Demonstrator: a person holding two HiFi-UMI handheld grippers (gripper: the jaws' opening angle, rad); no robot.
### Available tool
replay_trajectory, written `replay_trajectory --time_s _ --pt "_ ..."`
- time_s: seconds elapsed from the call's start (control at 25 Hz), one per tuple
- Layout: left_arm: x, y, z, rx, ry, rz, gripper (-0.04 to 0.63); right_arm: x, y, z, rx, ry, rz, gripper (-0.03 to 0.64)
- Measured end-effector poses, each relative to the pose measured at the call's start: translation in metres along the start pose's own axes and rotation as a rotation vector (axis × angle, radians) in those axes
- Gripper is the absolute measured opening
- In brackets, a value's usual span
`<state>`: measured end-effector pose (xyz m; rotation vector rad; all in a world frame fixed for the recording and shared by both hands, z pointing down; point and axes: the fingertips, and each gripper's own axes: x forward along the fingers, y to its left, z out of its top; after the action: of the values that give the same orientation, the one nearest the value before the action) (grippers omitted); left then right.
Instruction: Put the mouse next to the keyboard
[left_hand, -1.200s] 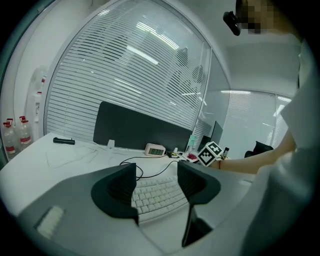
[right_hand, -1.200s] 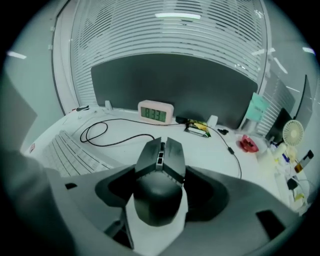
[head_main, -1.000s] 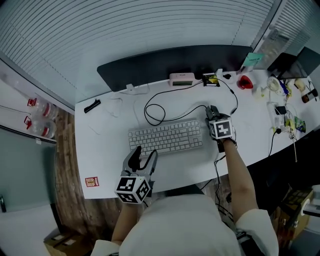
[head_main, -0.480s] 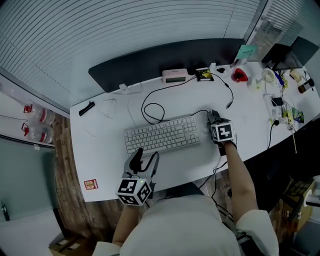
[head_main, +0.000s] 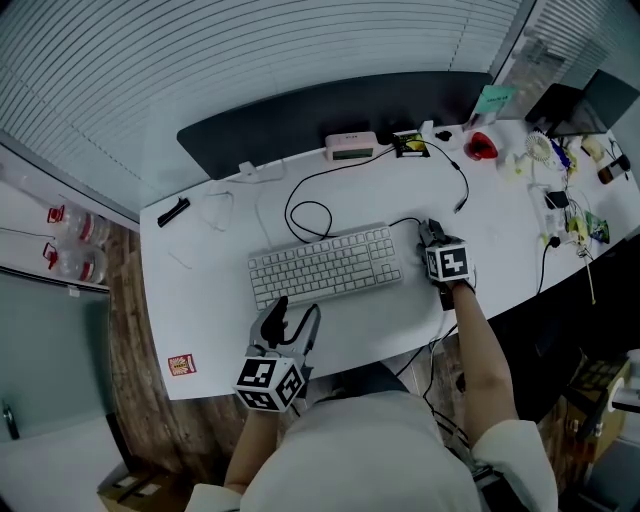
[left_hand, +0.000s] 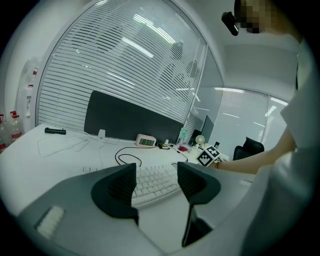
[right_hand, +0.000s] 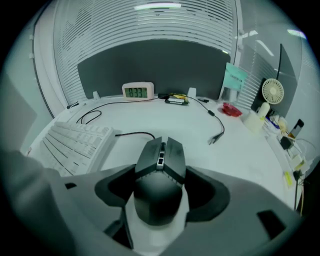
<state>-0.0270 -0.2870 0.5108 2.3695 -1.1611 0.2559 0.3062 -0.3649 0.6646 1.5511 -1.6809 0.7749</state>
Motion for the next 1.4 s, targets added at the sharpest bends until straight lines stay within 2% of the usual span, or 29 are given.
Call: replay_trajectory --time_s 0.36,0.68,1.12,1.4 --pt "-0.019 -0.007 -0.015 0.016 -0.007 -0.001 0.259 -0.028 0.003 -0.008 0.025 -0.11 -0.079 0.327" --pt "-0.058 -0.017 -0.038 0.024 -0.029 0.024 0.258 -0.088 0.043 -0.017 0.009 -0.237 -0.029 0.323" --pt "-0.128 -0.042 -0.064 0.048 -0.087 0.089 0.196 -0.198 0.126 -0.054 0.004 -0.419 0.073 0.147" --pt "-0.173 -0.059 -0.085 0.046 -0.095 0.12 0.155 -0.264 0.177 -0.083 0.006 -0.525 0.125 0.064"
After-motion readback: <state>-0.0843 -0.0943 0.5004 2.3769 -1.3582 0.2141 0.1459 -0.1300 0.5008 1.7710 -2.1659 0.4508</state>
